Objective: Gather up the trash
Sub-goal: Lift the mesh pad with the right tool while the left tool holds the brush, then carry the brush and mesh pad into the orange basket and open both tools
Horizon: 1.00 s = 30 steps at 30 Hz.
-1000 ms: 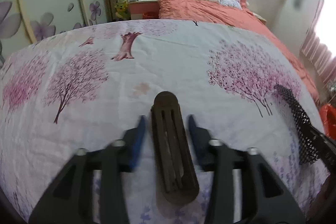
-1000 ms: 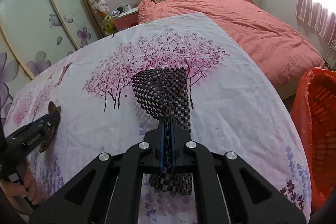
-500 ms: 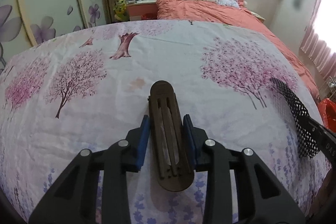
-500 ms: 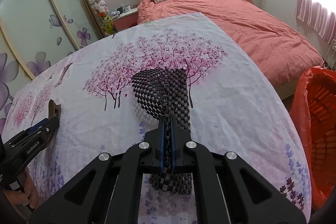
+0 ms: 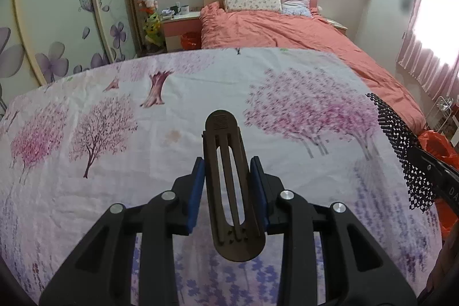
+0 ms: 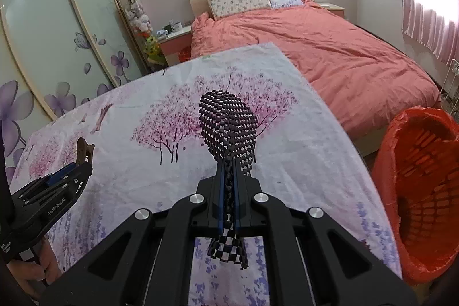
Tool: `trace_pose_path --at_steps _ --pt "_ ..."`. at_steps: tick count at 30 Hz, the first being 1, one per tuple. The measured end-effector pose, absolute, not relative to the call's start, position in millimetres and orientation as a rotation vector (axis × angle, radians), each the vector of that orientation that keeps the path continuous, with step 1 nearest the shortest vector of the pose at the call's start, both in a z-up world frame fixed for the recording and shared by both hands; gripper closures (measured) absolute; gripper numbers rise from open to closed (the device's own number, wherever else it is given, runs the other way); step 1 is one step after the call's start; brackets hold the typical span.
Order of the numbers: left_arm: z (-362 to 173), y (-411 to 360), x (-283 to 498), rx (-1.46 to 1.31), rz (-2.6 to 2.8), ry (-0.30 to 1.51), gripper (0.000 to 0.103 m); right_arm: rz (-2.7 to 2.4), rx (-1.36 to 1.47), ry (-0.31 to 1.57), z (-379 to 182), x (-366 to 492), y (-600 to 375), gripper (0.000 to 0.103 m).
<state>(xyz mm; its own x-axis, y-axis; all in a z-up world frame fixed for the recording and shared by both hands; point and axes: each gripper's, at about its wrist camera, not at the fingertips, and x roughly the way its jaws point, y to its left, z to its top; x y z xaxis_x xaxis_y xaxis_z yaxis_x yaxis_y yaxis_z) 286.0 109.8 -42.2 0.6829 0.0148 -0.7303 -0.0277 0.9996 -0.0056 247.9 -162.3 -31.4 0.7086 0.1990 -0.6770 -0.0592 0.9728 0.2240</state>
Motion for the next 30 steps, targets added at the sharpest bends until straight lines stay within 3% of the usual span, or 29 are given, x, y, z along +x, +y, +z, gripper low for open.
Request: trace_pose_path --at_steps 17,30 --pt "17.9 55.9 252.5 0.004 -0.097 0.71 0.071 0.115 0.262 0.659 11.1 205.2 -207.0 0.098" --pt "45.6 -30.4 229.4 0.04 -0.289 0.659 0.071 0.037 0.314 0.583 23.5 175.6 -264.1 0.098"
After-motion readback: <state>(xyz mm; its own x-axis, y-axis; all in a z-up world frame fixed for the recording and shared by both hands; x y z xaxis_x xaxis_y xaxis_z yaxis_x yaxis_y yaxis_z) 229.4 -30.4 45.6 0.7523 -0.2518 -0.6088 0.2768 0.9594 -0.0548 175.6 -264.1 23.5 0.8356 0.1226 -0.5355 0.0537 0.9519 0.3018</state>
